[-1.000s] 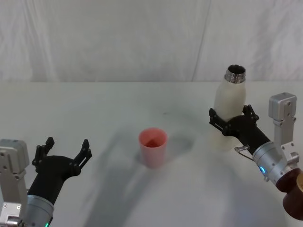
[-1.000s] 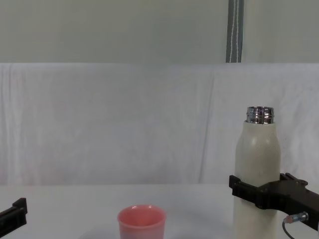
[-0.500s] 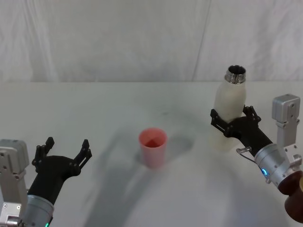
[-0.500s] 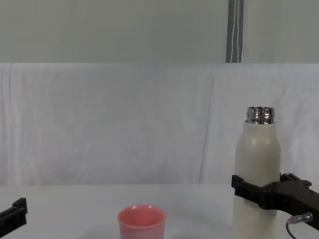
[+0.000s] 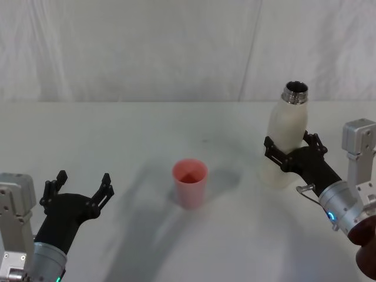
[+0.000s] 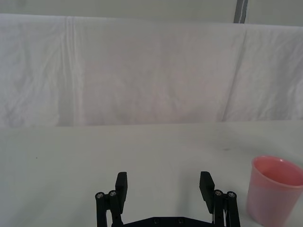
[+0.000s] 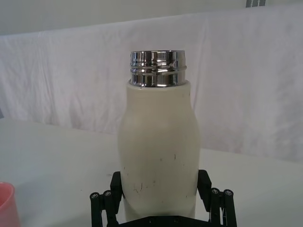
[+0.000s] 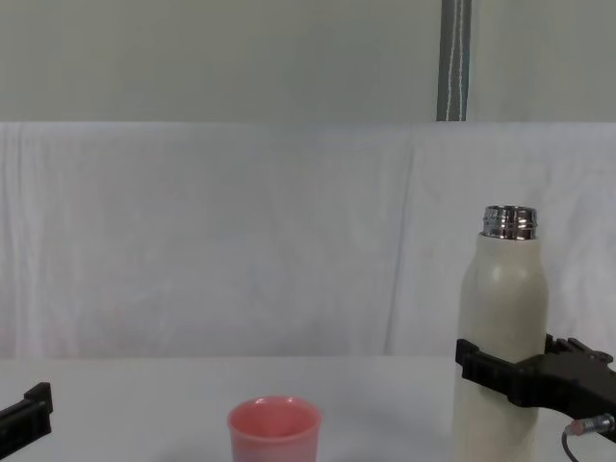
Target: Grasp the thermos with one hand and pour water into the cup lid.
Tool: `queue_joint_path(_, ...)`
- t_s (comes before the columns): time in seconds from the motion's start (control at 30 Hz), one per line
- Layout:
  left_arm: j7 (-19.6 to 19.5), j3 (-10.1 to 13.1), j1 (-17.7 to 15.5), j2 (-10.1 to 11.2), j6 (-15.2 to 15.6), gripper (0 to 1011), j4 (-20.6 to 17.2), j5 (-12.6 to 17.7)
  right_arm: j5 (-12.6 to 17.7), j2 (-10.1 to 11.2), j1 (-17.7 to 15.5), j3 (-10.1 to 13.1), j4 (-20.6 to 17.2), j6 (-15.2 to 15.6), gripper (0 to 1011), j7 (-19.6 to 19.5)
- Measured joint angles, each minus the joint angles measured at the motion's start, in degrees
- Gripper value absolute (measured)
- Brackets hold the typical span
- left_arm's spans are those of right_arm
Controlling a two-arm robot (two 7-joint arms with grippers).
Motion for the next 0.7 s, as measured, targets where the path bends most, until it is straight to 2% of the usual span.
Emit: queue_joint_path(0.7,0.0,0.0,0.0,0.0,0.0,1001,0.0,0.0,0.61,0.28,-2.04,-0.16,-1.85,0.61,1002,-0.11)
